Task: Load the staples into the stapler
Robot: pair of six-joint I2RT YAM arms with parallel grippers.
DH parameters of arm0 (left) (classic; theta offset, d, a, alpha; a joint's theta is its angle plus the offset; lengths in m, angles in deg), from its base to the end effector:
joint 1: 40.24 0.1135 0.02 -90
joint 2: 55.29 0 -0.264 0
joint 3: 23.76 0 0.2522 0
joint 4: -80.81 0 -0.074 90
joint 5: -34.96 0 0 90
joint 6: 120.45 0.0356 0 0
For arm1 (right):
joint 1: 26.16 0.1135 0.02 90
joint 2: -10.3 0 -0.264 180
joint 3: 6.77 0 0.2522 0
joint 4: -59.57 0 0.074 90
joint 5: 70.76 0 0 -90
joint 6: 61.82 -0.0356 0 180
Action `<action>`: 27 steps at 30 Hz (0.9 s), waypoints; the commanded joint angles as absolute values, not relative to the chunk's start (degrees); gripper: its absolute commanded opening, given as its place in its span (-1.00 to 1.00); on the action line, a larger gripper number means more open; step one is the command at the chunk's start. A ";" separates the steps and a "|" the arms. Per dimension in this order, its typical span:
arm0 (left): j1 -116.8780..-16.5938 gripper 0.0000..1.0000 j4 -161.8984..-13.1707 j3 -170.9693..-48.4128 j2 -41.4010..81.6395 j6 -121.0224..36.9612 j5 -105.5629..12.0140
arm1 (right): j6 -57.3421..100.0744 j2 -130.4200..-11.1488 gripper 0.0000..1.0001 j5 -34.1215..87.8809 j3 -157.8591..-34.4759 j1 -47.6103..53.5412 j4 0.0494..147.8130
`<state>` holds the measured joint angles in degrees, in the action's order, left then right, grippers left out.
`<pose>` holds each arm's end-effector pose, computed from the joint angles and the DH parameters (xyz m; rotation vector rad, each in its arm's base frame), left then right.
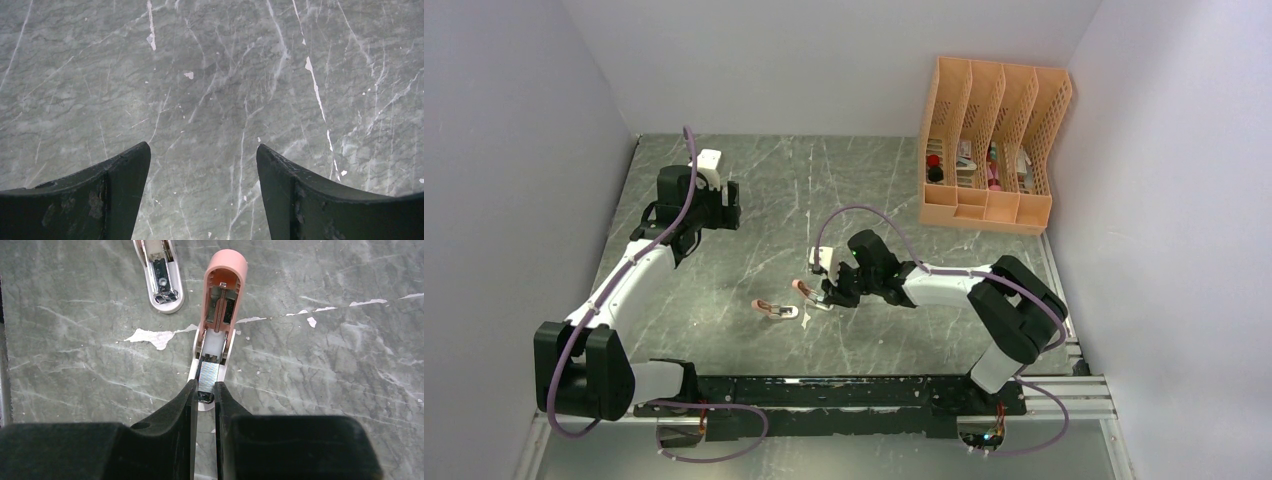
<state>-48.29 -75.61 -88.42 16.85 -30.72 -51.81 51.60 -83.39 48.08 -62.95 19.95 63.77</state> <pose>0.2799 -0.0416 0.2754 0.1771 2.1079 -0.1462 0.2064 0.2393 0.1534 -1.5267 1.7354 0.7813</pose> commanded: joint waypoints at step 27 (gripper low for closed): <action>-48.43 0.64 -74.71 -89.29 17.27 -29.66 -51.13 | 51.52 -86.47 -1.00 46.83 -66.14 20.30 65.74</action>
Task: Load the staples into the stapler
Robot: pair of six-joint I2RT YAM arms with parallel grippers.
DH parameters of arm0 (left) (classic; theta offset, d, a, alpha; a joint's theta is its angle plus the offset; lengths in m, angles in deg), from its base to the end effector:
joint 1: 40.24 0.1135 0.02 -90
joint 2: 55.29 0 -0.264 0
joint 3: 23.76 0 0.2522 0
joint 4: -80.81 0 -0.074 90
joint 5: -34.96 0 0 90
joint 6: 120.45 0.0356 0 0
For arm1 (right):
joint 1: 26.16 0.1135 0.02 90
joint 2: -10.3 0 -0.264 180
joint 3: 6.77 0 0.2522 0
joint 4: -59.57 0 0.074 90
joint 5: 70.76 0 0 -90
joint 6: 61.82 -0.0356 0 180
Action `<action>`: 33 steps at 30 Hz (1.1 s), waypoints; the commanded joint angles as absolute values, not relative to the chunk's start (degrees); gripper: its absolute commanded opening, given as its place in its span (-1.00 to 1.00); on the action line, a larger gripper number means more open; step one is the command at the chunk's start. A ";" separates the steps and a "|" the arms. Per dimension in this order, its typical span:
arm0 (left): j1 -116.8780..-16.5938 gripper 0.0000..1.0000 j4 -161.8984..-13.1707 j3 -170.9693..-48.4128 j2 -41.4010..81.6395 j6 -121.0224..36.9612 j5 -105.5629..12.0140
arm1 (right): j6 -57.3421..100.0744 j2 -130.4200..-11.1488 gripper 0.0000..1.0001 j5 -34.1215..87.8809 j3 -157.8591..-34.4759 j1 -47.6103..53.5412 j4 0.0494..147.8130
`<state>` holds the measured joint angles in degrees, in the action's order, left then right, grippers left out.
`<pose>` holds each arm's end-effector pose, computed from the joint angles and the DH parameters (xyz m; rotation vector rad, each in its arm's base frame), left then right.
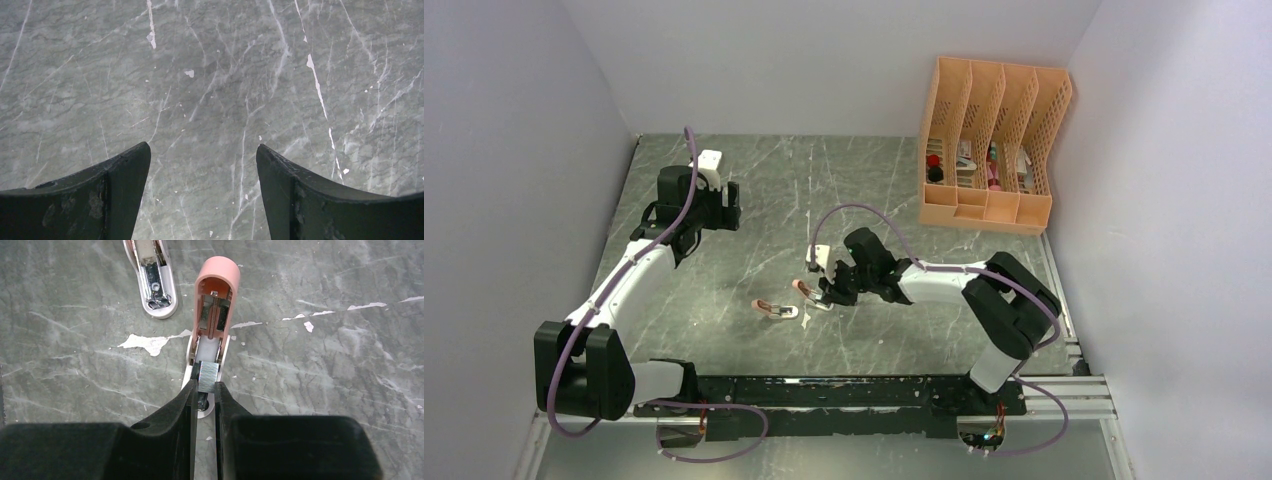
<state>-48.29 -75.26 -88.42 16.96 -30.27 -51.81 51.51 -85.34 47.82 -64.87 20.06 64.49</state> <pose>0.2798 -0.0416 0.2744 0.1858 2.1150 -0.1413 0.2116 0.2454 0.1515 -1.5307 1.7500 0.7787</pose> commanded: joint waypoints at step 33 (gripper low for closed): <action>-48.47 0.64 -74.54 -89.23 17.05 -29.66 -51.13 | 50.94 -79.34 -1.00 49.48 -63.04 20.22 62.85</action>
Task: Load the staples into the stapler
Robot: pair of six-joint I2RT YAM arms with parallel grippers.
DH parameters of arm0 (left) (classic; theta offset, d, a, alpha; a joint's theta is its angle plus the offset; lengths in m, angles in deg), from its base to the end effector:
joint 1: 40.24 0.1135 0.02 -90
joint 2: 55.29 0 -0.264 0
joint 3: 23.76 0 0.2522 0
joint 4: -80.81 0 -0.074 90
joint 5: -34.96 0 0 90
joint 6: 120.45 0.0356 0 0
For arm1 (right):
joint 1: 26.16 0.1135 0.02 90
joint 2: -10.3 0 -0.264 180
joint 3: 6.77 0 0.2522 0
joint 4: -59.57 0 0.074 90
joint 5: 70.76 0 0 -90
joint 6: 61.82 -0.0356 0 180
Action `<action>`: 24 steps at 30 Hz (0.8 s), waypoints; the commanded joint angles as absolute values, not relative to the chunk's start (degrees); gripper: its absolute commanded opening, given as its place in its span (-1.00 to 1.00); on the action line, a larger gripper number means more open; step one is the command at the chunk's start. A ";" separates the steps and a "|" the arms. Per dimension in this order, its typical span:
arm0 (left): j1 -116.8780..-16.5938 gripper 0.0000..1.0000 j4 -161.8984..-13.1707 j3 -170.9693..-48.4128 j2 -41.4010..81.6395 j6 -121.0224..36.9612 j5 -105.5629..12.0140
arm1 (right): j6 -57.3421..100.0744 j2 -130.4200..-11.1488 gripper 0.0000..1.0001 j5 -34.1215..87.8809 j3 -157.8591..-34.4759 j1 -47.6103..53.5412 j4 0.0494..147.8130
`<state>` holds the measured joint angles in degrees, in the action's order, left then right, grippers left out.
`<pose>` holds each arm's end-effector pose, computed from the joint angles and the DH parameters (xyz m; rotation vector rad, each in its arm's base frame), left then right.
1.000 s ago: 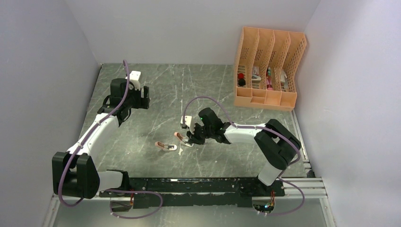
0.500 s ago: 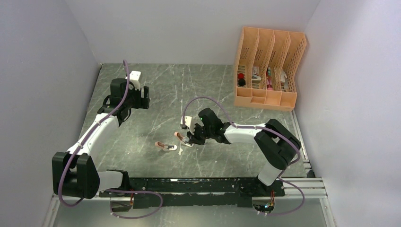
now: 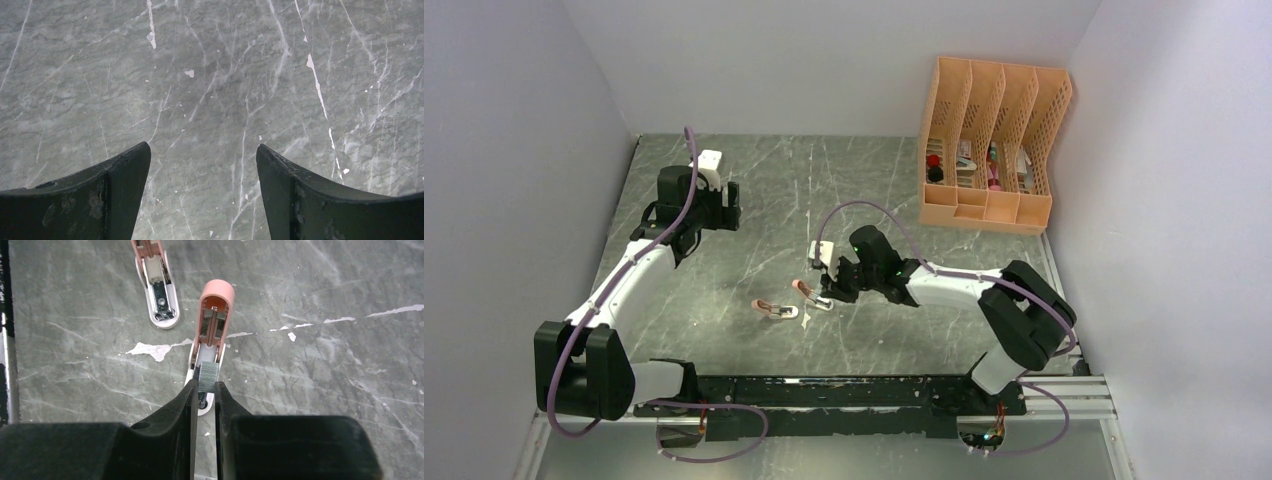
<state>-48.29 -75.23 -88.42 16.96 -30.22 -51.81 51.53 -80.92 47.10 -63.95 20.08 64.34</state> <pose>0.2798 -0.0416 0.2743 0.1867 2.1155 -0.1407 0.2071 0.2403 0.1702 -1.5022 1.6937 0.7602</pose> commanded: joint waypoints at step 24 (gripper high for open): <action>-48.45 0.64 -74.45 -89.20 17.40 -29.57 -51.18 | 49.89 -83.38 -1.00 49.39 -63.07 20.15 65.62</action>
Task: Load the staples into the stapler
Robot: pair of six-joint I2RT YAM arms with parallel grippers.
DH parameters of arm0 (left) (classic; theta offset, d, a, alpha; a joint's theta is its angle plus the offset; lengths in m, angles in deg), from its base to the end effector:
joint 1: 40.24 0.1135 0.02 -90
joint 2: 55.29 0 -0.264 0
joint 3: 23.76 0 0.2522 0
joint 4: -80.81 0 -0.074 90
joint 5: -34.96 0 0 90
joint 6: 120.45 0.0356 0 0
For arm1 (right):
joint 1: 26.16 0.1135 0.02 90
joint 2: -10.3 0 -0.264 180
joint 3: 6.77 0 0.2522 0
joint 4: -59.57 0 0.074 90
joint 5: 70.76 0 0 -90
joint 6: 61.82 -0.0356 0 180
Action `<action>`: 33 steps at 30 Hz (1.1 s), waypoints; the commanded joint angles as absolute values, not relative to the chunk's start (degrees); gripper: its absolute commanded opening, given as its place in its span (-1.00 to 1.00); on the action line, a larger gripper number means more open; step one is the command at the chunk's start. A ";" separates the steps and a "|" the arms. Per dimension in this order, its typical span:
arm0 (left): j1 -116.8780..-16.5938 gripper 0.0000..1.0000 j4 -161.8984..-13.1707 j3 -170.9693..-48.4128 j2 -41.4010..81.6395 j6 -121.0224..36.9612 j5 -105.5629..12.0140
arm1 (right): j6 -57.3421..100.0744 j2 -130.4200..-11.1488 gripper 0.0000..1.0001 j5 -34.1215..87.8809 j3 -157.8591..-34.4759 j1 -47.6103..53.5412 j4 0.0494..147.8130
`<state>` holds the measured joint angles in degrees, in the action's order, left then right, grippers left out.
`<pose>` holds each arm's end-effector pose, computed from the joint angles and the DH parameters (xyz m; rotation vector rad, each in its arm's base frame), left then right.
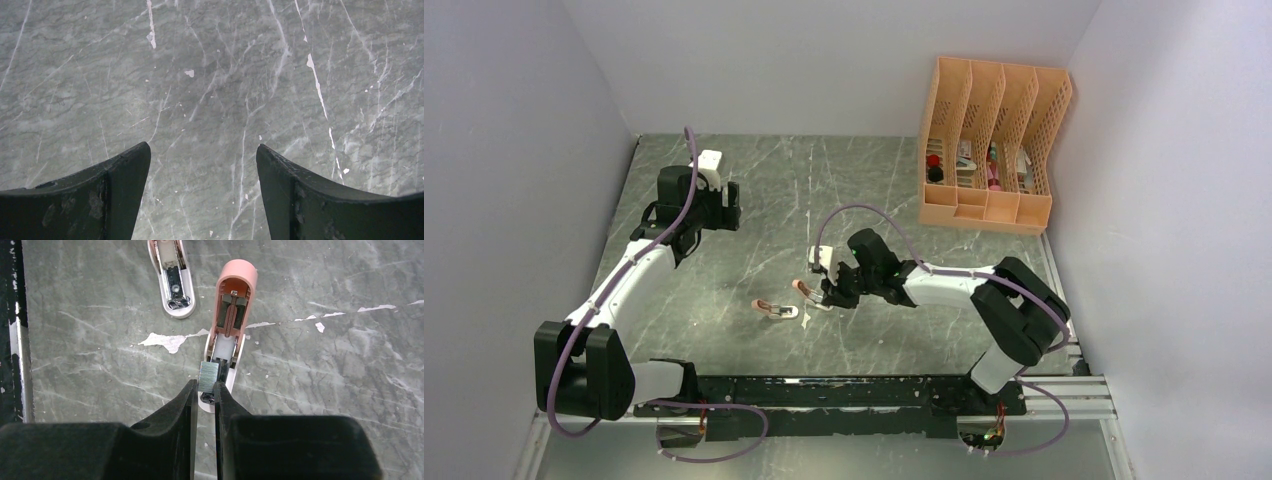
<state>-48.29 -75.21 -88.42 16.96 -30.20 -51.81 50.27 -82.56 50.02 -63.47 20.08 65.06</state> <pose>0.2798 -0.0416 0.2743 0.1871 2.1158 -0.1405 0.2047 0.2401 0.1589 -1.5231 1.7393 0.8331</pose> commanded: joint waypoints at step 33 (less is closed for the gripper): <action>-48.47 0.64 -74.41 -89.32 17.40 -29.53 -51.12 | 48.72 -82.60 -1.00 48.95 -63.23 19.15 64.73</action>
